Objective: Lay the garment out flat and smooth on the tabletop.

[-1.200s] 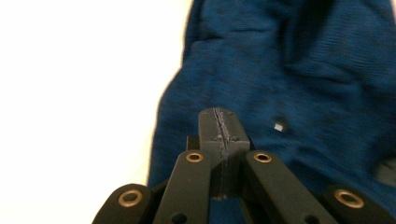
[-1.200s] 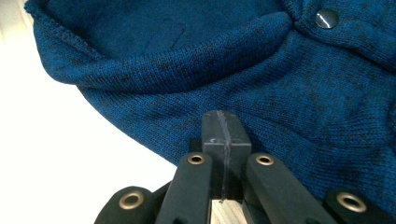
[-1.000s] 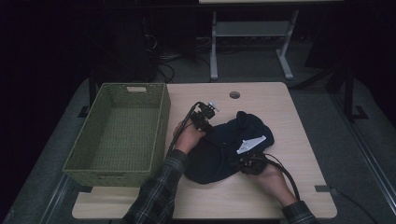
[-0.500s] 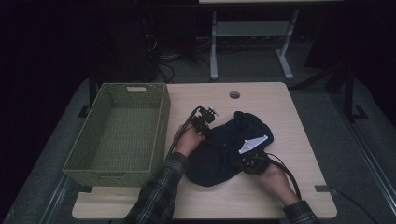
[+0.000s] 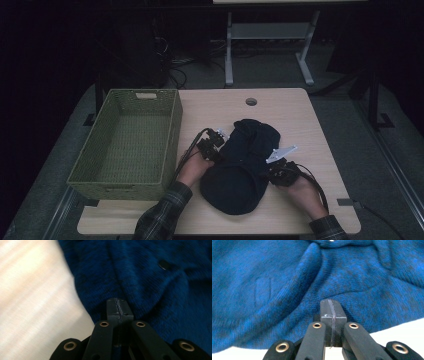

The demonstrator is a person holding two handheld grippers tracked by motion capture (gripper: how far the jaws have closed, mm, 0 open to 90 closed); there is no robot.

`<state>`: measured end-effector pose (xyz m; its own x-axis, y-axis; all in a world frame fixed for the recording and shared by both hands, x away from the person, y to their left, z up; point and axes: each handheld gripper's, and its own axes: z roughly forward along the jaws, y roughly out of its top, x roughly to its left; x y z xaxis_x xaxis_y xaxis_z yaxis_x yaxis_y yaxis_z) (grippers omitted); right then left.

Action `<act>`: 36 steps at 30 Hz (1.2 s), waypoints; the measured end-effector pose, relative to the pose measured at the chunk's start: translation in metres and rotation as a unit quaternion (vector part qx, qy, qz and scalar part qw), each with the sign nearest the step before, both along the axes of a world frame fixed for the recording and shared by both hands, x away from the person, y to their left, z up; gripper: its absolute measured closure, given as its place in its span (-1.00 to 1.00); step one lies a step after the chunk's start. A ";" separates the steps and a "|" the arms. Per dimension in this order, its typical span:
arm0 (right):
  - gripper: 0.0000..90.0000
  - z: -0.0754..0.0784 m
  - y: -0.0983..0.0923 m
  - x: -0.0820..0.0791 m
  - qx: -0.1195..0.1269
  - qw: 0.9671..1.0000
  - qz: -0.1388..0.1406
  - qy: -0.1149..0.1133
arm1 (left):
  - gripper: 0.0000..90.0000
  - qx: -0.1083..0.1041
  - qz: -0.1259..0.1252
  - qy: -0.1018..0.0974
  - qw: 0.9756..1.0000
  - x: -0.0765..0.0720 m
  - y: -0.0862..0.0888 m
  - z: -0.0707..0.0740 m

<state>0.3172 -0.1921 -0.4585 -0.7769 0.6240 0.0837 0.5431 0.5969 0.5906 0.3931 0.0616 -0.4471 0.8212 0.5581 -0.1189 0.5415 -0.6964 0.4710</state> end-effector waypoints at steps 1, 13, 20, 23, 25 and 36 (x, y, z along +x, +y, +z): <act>1.00 0.000 -0.001 -0.001 0.000 1.000 -0.004 -0.001 | 1.00 0.001 -0.006 0.002 1.000 -0.004 0.001 0.000; 1.00 0.001 -0.012 -0.010 -0.007 1.000 -0.011 0.005 | 1.00 -0.013 -0.044 0.017 0.999 -0.049 0.008 -0.001; 1.00 0.001 -0.017 -0.022 -0.002 1.000 -0.006 0.010 | 1.00 -0.023 -0.056 0.024 0.998 -0.068 0.009 -0.001; 1.00 0.002 -0.017 -0.023 -0.002 1.000 -0.002 0.013 | 1.00 -0.027 -0.056 0.029 0.998 -0.066 0.010 -0.002; 1.00 0.007 -0.018 -0.022 0.005 1.000 0.000 0.007 | 1.00 -0.028 -0.056 0.027 0.998 -0.067 0.010 -0.002; 0.71 0.042 -0.018 0.030 0.061 0.997 -0.032 -0.028 | 1.00 -0.021 -0.056 0.012 0.998 -0.070 0.008 -0.002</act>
